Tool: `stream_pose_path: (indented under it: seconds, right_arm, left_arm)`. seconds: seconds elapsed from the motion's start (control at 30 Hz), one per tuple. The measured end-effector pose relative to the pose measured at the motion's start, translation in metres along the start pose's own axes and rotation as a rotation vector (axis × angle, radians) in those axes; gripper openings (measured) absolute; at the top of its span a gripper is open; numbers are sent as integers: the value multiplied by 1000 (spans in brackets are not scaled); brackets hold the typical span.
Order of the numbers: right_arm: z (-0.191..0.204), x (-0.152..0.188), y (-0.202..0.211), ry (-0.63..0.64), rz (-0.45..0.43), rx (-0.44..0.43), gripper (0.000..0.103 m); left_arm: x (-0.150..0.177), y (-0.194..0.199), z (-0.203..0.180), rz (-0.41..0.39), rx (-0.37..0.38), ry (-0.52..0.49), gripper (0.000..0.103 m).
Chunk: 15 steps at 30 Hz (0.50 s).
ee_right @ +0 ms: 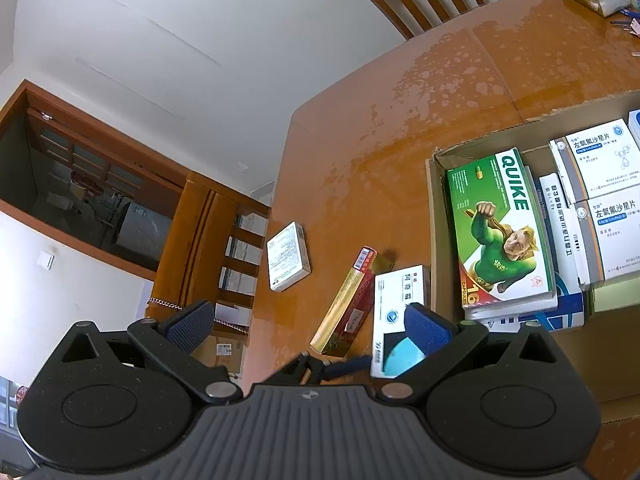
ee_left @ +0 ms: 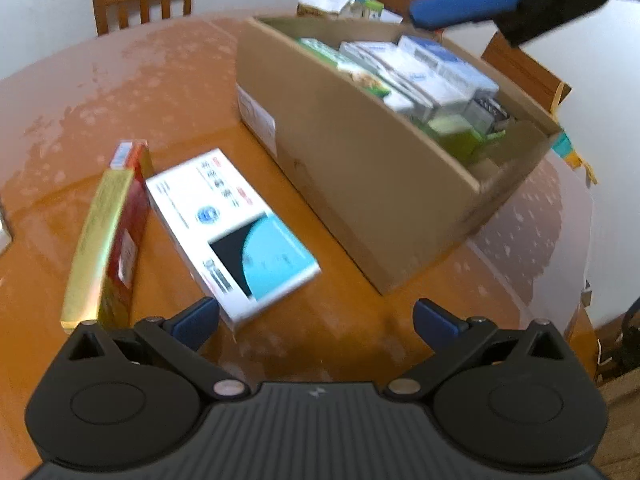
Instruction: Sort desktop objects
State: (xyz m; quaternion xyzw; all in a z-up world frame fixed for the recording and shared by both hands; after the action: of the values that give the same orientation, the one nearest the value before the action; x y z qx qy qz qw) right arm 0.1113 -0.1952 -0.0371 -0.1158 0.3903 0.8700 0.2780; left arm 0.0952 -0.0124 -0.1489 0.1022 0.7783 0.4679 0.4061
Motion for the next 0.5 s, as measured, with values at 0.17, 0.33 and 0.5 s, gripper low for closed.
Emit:
stream_pose_path:
  seconds: [0.17, 0.33, 0.5]
  right_arm:
    - [6, 1, 4, 33, -5, -12, 103]
    - [27, 6, 5, 174, -20, -52, 103]
    - [47, 23, -19, 307, 36, -74, 103]
  left_arm:
    - [5, 18, -4, -45, -51, 36, 103]
    - [10, 36, -7, -86, -159, 61, 103]
    - [31, 54, -12, -82, -228, 49, 103]
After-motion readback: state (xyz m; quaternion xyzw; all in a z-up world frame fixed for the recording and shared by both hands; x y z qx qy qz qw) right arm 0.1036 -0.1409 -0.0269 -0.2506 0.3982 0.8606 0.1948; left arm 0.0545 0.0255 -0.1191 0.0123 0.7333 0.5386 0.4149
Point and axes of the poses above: each gripper's, at about its wrist camera, not at the fingertips, and y roughly against the way its jaws point, z to its left, x to its underside, the point moved 3 cm from there along -y, roughly the way its jaws point, and after that the axes turned 3 degrees about y, right-handed, at the moved point
